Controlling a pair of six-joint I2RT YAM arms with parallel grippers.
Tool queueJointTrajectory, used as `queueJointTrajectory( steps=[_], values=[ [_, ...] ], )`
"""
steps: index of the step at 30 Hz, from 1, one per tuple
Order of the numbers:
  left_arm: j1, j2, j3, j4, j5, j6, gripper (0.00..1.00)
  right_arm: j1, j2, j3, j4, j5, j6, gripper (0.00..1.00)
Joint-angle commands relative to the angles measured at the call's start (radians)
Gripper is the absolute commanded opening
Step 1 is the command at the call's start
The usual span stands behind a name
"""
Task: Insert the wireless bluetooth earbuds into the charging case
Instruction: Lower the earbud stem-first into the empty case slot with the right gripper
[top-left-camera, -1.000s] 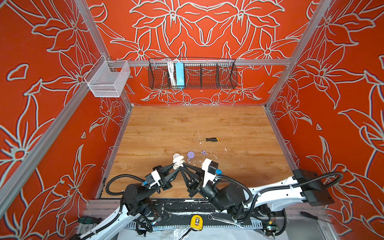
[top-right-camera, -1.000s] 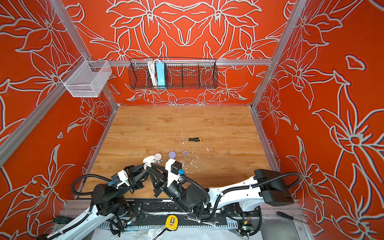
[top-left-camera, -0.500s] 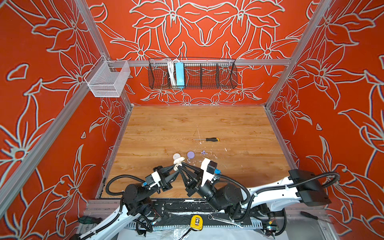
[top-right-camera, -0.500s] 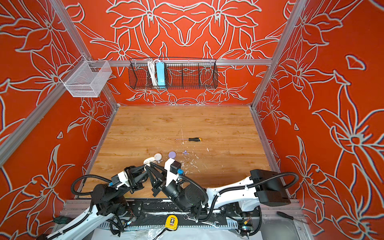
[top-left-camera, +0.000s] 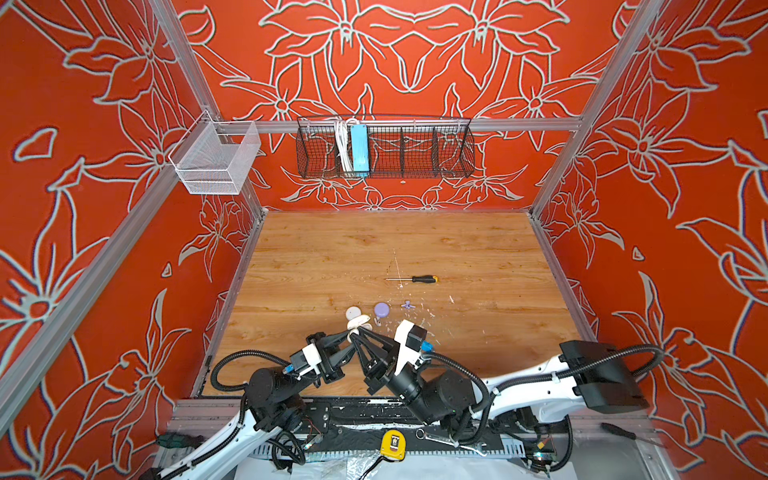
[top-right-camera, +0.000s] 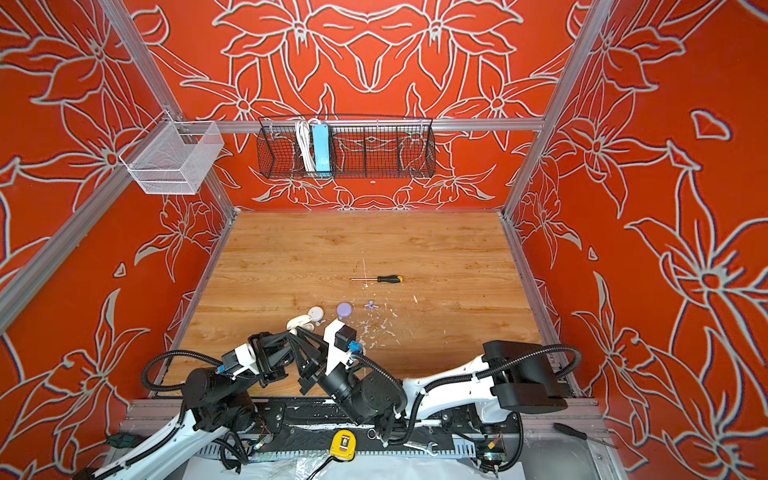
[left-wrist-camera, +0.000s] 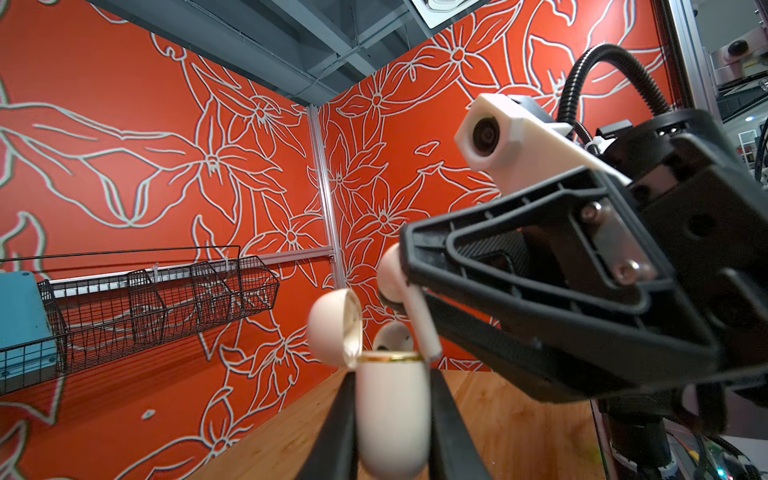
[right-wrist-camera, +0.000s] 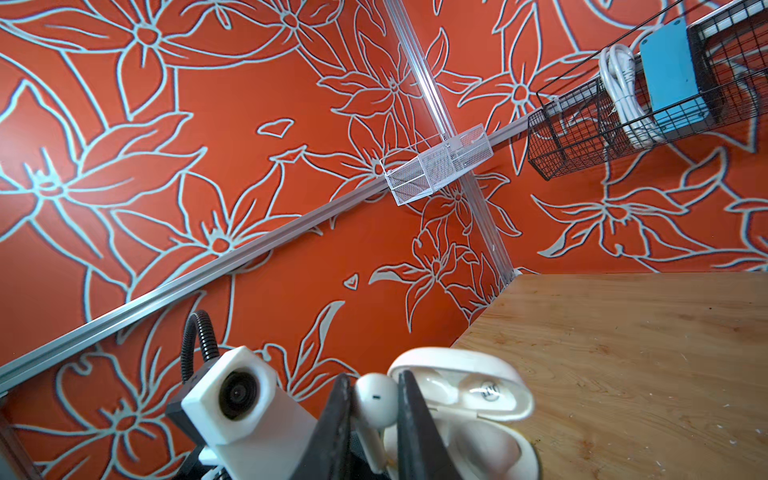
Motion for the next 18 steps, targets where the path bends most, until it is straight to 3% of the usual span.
queueJointTrajectory(
  steps=[1,6,18],
  values=[
    [-0.002,-0.015,-0.054,0.047,0.015,0.007,0.00,-0.003,0.022,0.040,0.062,0.039,-0.001,0.05],
    [-0.002,-0.015,-0.054,0.048,0.015,0.005,0.00,-0.005,0.058,0.039,0.140,0.067,-0.016,0.05],
    [-0.004,-0.015,-0.054,0.051,0.012,-0.001,0.00,-0.005,0.069,0.053,0.140,0.119,-0.029,0.01]
  ],
)
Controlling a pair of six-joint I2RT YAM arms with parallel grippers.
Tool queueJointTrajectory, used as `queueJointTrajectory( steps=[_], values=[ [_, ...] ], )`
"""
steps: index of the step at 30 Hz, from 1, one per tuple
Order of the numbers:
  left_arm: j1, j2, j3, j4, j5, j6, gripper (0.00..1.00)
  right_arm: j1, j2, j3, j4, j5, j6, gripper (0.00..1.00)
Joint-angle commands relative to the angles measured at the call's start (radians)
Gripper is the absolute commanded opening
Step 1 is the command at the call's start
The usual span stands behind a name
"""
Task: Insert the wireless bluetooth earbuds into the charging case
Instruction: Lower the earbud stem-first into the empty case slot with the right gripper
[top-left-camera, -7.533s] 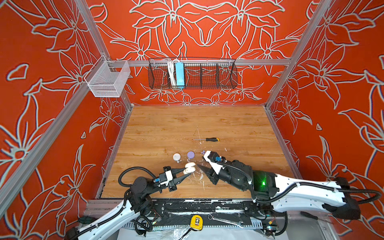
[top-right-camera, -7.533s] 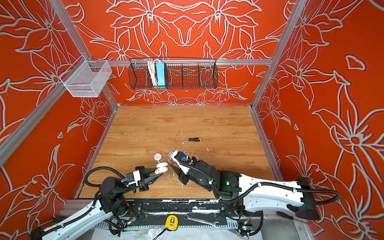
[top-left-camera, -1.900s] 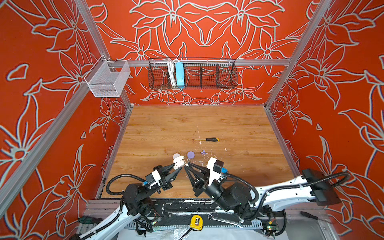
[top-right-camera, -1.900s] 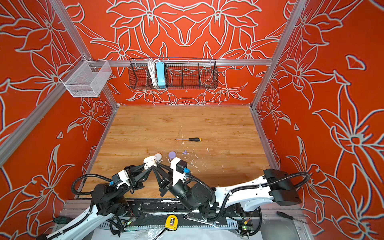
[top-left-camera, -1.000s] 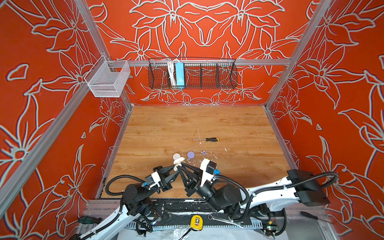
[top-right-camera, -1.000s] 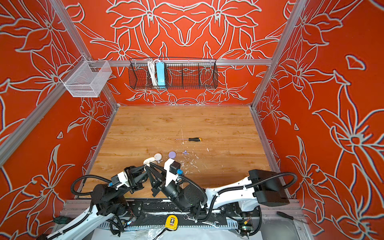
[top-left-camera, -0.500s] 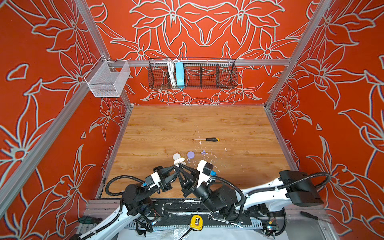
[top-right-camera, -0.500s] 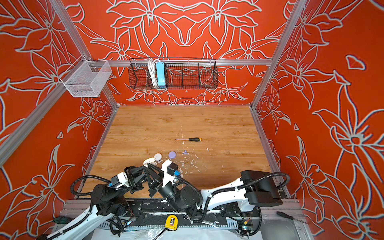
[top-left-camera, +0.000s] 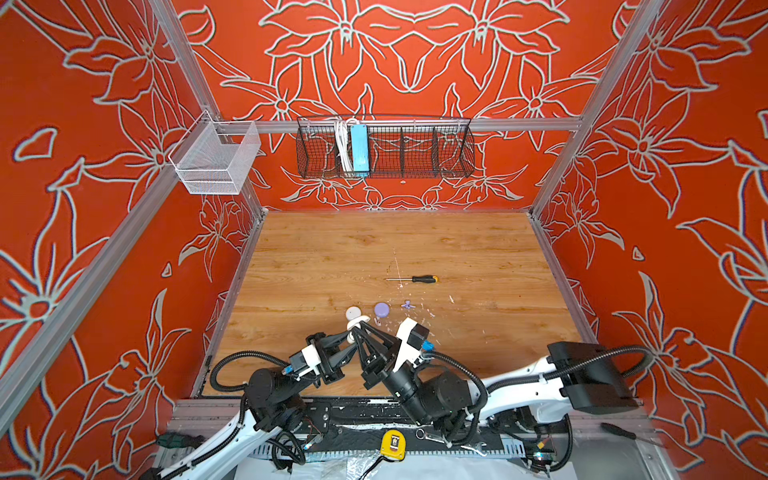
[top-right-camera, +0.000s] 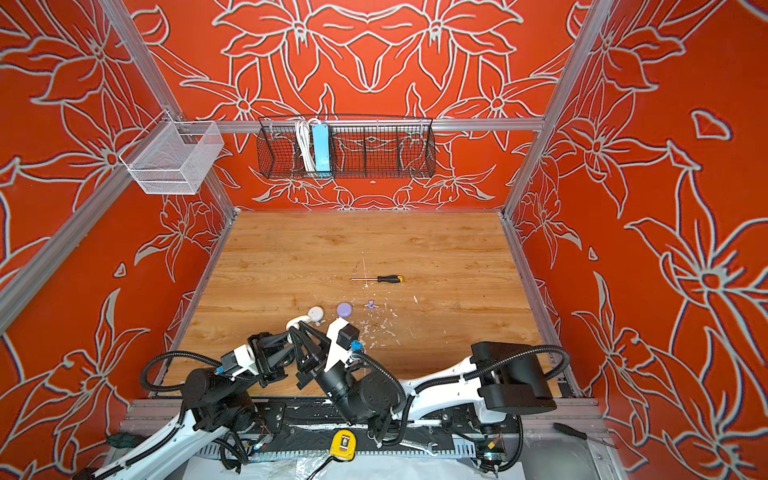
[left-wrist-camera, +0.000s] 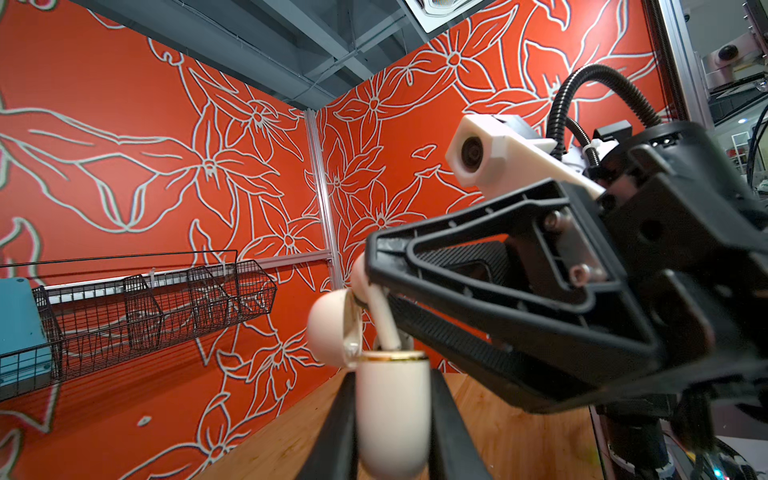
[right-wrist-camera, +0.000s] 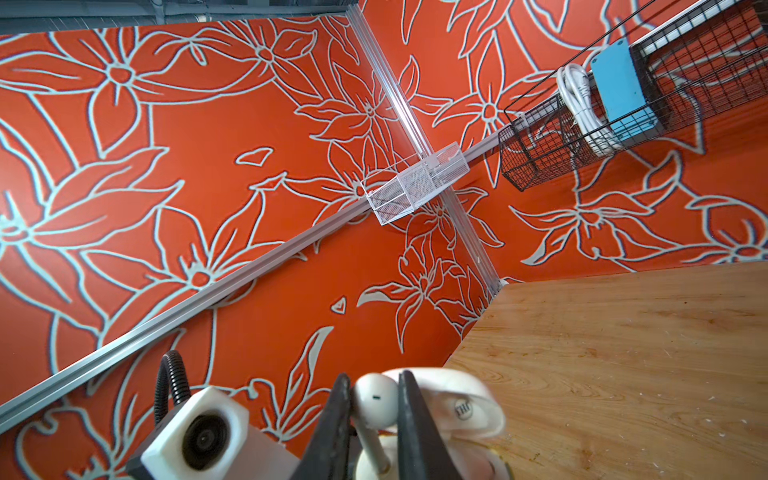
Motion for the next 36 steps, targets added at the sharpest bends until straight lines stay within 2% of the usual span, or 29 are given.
queueJointTrajectory(
  steps=[1,11,20,36],
  values=[
    [-0.003,-0.014,-0.052,0.044,0.005,-0.001,0.00,-0.004,0.014,0.034,0.036,0.032,-0.018,0.01],
    [-0.005,-0.014,-0.052,0.043,0.002,-0.002,0.00,-0.004,0.060,0.058,0.036,0.035,0.025,0.00],
    [-0.005,-0.014,-0.054,0.051,-0.028,-0.021,0.00,-0.005,0.089,0.044,0.036,0.116,0.085,0.00],
    [-0.005,-0.014,-0.046,0.027,-0.067,-0.023,0.00,0.012,0.148,0.032,0.014,0.132,0.149,0.00]
  ],
)
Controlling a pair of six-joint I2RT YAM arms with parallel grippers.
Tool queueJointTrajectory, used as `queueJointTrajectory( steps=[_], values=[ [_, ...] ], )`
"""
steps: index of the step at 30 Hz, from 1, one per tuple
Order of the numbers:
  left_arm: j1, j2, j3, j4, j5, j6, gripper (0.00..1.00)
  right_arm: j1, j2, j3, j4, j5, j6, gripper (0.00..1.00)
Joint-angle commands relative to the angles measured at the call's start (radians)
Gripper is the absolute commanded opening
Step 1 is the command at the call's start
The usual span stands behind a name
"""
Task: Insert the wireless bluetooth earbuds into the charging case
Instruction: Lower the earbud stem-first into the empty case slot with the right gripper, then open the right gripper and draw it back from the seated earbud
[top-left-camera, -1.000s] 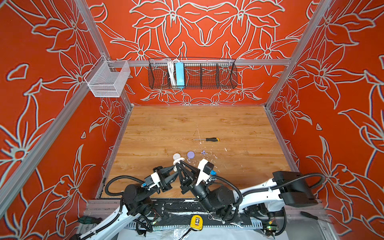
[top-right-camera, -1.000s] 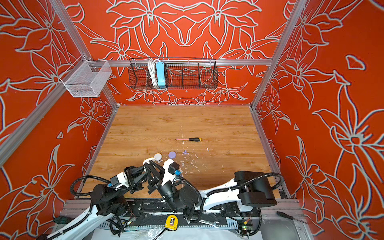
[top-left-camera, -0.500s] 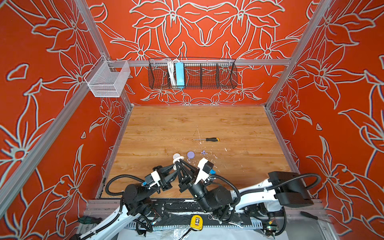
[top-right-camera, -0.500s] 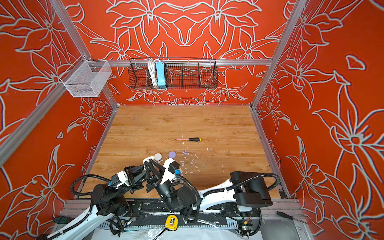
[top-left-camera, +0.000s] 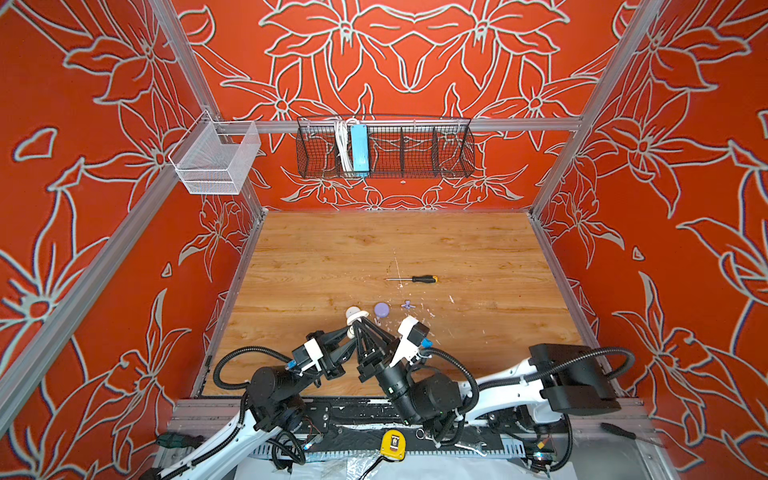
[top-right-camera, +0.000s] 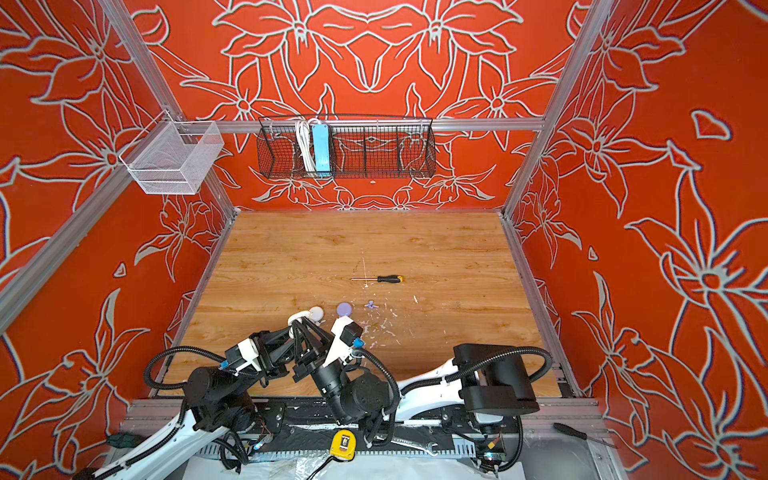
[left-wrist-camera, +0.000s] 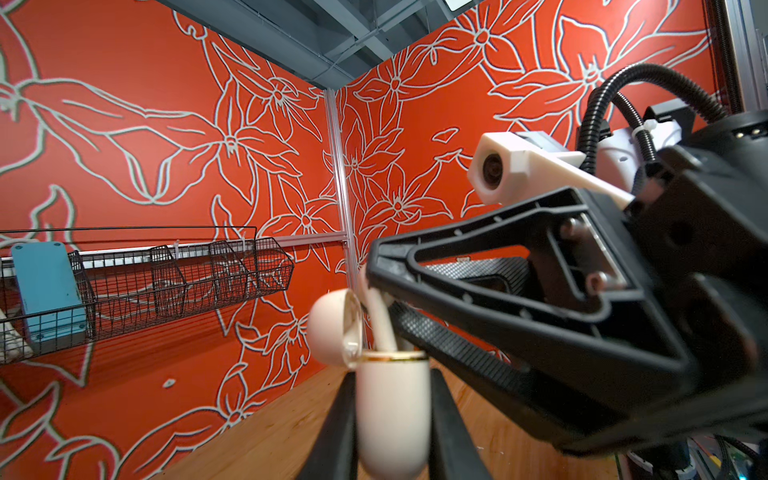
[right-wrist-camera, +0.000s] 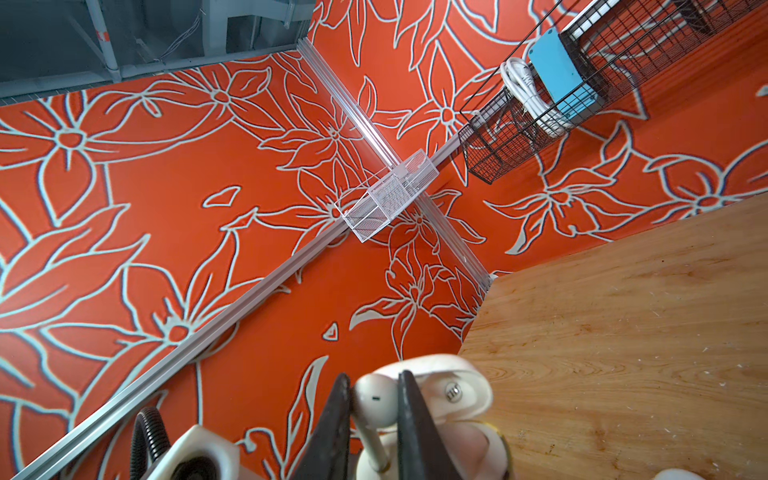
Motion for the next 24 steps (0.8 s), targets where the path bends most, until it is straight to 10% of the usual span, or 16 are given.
queueJointTrajectory(
  steps=[1,24],
  values=[
    [-0.005,-0.013,-0.046,0.076,-0.006,-0.011,0.00,0.017,0.048,-0.009,-0.096,0.017,0.038,0.00],
    [-0.005,-0.013,-0.035,0.060,-0.012,-0.011,0.00,0.071,-0.018,-0.021,-0.315,0.115,0.029,0.00]
  ],
)
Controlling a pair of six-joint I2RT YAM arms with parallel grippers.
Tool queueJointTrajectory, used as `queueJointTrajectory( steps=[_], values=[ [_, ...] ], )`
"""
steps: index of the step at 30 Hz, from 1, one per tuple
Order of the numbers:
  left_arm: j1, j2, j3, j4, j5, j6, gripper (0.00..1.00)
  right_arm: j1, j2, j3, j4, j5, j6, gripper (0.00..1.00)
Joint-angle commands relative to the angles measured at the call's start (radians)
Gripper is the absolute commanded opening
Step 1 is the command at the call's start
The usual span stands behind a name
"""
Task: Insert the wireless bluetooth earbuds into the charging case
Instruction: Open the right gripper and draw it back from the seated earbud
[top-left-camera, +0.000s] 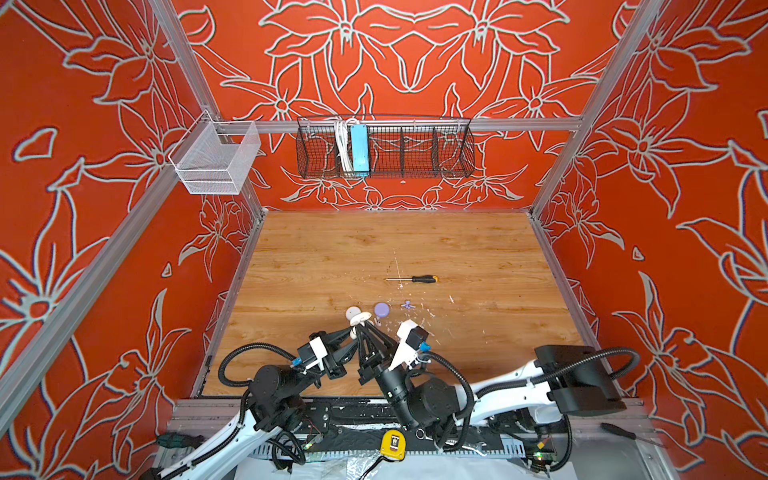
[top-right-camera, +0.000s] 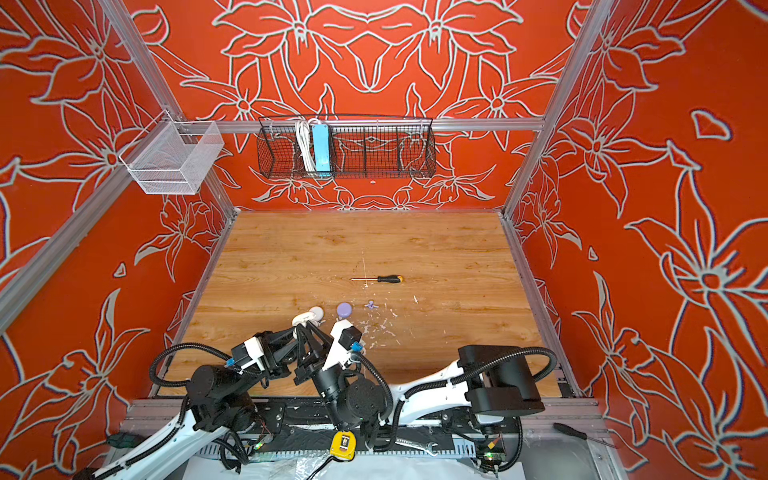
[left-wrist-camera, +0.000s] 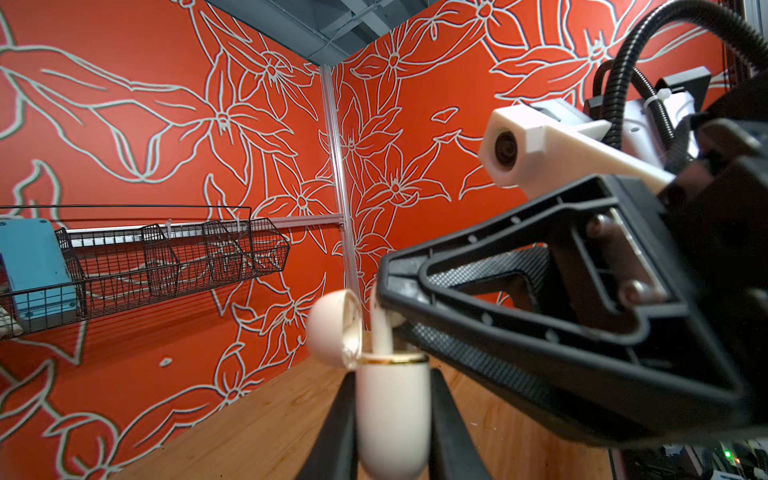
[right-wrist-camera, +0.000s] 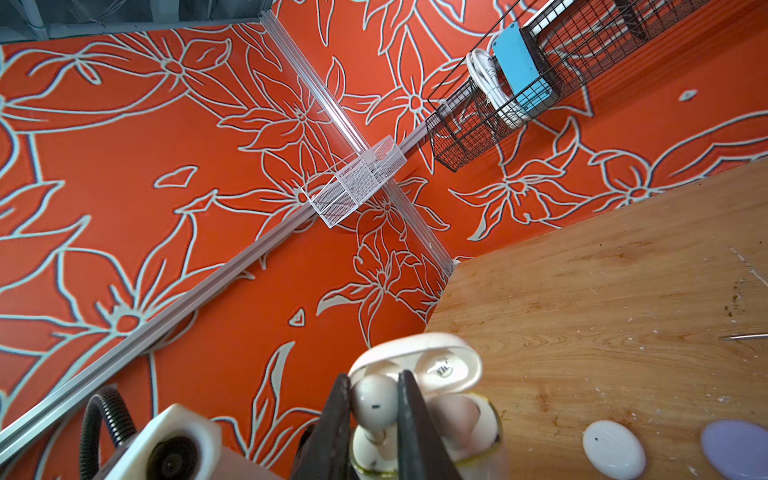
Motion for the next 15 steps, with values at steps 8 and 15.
queueJointTrajectory(
  steps=[8,15],
  values=[
    [-0.005,-0.013,-0.035,0.110,0.009,-0.009,0.00,0.035,-0.035,0.015,-0.379,0.048,0.036,0.10],
    [-0.006,-0.013,-0.035,0.112,0.020,-0.006,0.00,0.036,-0.054,0.013,-0.365,0.055,-0.015,0.39]
  ],
)
